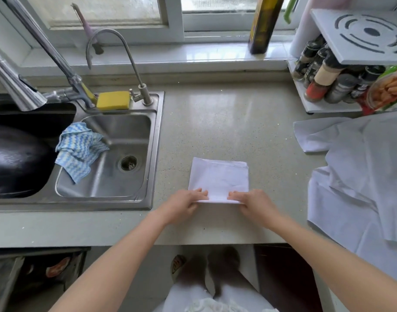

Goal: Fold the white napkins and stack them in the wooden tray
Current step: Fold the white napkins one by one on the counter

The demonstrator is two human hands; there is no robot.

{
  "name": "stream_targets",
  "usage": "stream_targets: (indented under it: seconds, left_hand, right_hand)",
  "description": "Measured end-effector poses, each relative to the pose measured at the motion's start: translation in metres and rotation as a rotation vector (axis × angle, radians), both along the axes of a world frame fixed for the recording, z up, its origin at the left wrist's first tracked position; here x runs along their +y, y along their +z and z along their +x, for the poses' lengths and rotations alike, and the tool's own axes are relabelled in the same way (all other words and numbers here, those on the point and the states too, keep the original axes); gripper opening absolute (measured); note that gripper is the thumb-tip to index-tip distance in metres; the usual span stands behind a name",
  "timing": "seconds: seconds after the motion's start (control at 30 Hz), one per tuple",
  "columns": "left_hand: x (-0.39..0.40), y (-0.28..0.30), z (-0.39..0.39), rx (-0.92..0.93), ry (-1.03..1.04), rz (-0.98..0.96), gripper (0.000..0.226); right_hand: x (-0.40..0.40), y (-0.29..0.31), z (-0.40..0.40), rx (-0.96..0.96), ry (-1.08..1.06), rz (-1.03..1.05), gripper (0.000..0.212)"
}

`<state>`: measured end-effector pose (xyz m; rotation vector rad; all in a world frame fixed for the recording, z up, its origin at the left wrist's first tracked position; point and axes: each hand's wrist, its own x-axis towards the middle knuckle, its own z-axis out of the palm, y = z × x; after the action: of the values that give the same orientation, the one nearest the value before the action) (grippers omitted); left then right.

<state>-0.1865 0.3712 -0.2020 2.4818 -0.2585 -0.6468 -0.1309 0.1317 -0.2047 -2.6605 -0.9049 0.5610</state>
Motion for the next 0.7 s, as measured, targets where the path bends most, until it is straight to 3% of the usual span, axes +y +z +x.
stream_targets:
  seconds: [0.07,0.17,0.4,0.7]
  left_hand:
    - [0.008,0.000,0.005,0.035,0.289,-0.136,0.022]
    - [0.006,-0.001,0.024,-0.012,0.532,-0.099,0.031]
    - [-0.013,-0.016,0.049,-0.120,0.504,0.275,0.041]
    - [-0.013,-0.022,0.064,-0.224,0.518,0.365,0.044]
  right_hand:
    - [-0.003,0.005,0.013,0.166,-0.202,0.137,0.021]
    - [0.001,0.006,0.034,0.295,-0.462,0.214,0.036]
    - [0.024,-0.010,0.042,0.117,-0.585,0.074,0.035]
    - [0.025,-0.018,0.041,0.099,-0.715,0.153,0.031]
